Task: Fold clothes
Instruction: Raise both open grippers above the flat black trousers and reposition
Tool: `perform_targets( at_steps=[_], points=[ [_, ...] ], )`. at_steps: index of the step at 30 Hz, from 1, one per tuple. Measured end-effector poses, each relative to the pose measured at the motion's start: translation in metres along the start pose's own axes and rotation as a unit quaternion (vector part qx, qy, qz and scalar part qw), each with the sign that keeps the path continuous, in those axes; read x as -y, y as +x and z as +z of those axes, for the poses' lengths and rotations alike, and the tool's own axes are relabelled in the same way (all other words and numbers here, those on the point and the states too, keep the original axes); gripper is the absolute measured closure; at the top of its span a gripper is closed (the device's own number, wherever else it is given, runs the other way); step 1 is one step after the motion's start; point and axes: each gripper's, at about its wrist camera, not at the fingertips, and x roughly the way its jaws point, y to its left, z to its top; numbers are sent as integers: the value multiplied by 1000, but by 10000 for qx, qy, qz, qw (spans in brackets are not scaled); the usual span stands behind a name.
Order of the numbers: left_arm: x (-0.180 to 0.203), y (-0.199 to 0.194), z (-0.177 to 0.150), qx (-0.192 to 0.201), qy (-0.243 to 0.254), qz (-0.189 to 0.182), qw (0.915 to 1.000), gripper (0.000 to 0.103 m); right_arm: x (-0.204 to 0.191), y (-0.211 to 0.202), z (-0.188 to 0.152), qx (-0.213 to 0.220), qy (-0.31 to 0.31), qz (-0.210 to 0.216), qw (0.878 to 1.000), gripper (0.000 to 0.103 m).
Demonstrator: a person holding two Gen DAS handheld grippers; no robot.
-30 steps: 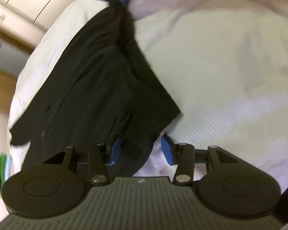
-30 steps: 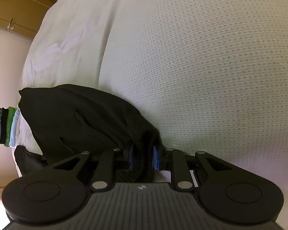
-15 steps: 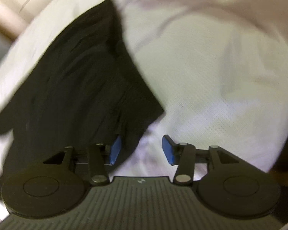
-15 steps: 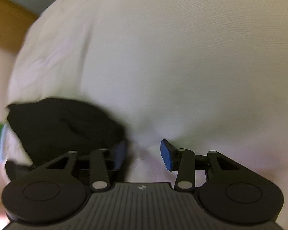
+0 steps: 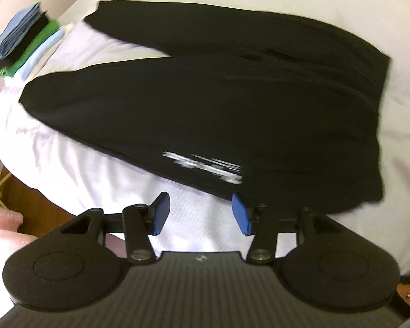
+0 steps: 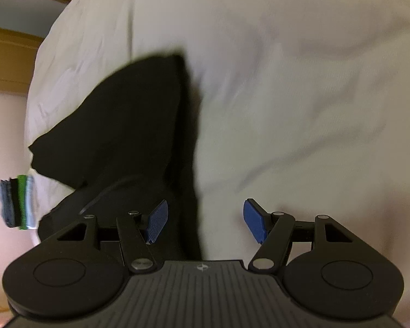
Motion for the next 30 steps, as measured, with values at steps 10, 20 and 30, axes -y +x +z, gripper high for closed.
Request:
perform_targets(
  at_steps=[10,20,30],
  points=[
    [-148,25,47,-22,803,-333,9962,53,-83,26,-134,906,938,-51,9915,38],
    [-204,-8,44,310,529,-438,9972,49,-156,13,-215,1203,288,-460,9913,34],
    [-201,-38,24,499,536,-330,9968,40,-177,-14,-259,1578,-626,-526,9841,30]
  ],
)
